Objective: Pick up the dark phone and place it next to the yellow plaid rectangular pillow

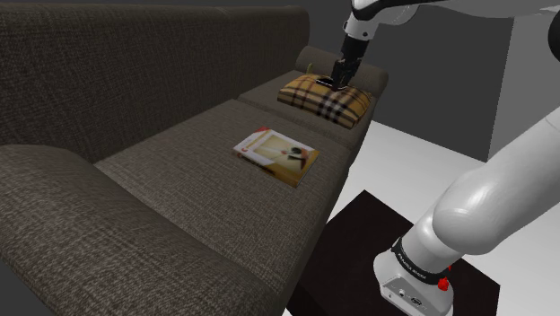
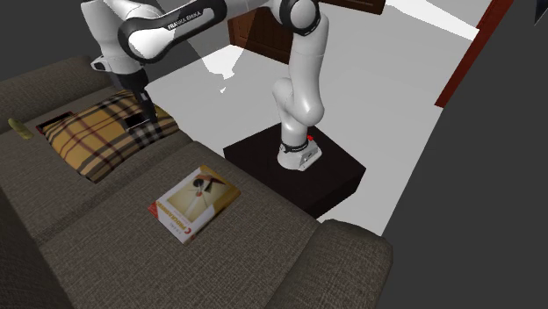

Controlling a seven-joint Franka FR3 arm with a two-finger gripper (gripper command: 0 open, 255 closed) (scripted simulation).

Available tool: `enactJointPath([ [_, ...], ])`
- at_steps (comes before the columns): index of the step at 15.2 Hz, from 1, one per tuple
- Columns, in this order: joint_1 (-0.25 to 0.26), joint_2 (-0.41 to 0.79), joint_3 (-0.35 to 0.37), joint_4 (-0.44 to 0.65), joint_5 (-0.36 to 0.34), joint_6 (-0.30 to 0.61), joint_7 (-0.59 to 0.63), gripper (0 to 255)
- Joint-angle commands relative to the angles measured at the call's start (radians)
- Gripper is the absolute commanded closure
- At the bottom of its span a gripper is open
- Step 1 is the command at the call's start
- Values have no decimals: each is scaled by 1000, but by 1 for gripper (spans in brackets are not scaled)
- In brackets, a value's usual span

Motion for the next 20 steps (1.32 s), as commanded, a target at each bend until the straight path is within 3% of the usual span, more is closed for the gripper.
enactJointPath([
  [1,-2,4,-4,-18,1,23,-6,255],
  [20,-4,71,-13,-208,20,277,-26,255],
])
